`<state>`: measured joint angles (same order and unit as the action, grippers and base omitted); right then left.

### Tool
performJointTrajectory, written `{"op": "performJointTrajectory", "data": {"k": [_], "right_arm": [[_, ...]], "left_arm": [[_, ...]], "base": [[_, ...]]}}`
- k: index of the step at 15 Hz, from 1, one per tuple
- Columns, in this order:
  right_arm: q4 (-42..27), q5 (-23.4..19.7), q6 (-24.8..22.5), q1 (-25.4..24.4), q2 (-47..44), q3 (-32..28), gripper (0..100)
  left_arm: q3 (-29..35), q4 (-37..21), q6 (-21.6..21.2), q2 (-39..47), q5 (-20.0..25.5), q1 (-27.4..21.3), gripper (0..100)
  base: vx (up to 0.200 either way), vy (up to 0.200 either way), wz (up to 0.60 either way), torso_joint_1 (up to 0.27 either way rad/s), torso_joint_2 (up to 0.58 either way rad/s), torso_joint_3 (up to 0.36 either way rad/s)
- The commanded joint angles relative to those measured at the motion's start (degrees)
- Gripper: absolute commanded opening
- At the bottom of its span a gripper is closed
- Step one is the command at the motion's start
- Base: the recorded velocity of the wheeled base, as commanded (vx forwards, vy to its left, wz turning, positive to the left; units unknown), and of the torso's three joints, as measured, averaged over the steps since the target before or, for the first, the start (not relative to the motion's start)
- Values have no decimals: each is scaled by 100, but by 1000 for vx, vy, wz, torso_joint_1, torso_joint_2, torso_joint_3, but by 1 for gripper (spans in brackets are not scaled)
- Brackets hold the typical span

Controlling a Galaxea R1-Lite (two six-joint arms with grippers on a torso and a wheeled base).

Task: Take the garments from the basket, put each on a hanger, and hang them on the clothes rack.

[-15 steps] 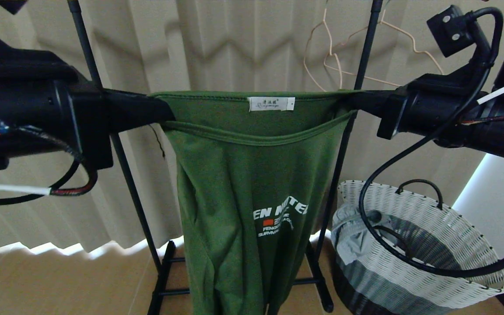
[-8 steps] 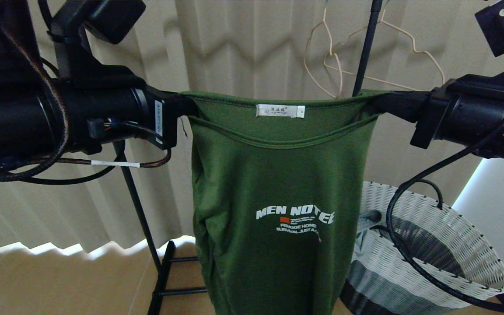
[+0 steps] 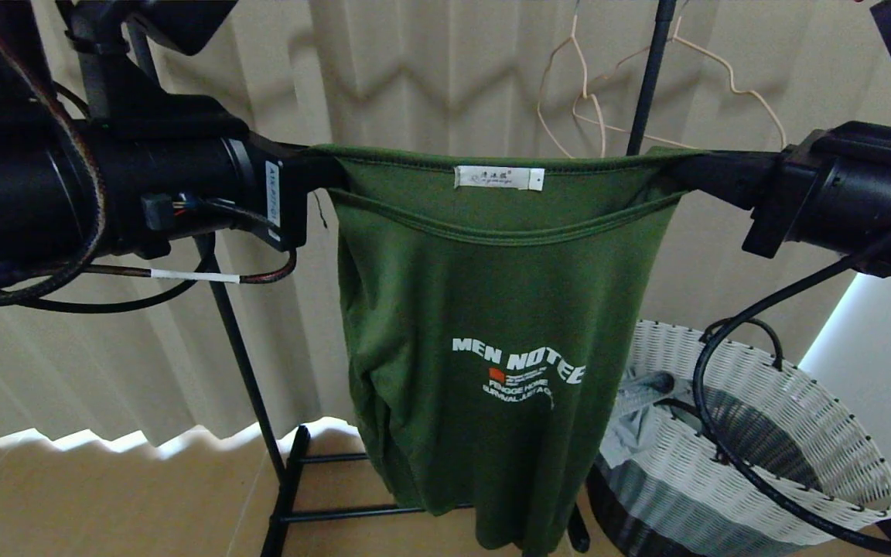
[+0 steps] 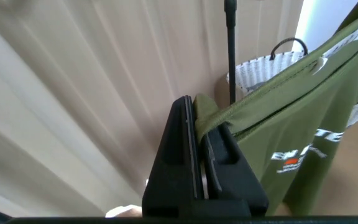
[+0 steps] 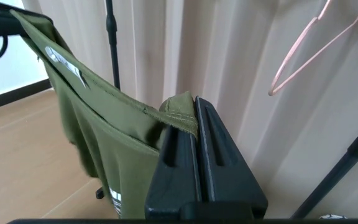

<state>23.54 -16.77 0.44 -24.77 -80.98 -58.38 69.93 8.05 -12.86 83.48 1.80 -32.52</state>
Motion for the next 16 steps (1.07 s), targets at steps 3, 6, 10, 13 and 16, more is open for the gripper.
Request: {"op": "performJointTrajectory", "data": {"k": [3,6,10,13,16], "right_arm": [[-25,-1,0,-1,56,2,100],[-34,-1,0,-1,197,160,100],[-25,-28,-9,-98,830,820,100],[-42,-36,-18,-168,1278,1189,100],[-42,-36,-18,-160,1427,1338,100]], "left_arm": [[74,13,3,-86,13,0,0],[21,13,3,-86,13,0,0],[12,13,-23,-25,4,352,0],[-137,13,-50,28,-5,677,0],[-374,13,-50,-51,-5,800,0]], "base": [[0,0,0,0,0,0],[0,0,0,0,0,0],[0,0,0,0,0,0],[0,0,0,0,0,0],[0,0,0,0,0,0]]}}
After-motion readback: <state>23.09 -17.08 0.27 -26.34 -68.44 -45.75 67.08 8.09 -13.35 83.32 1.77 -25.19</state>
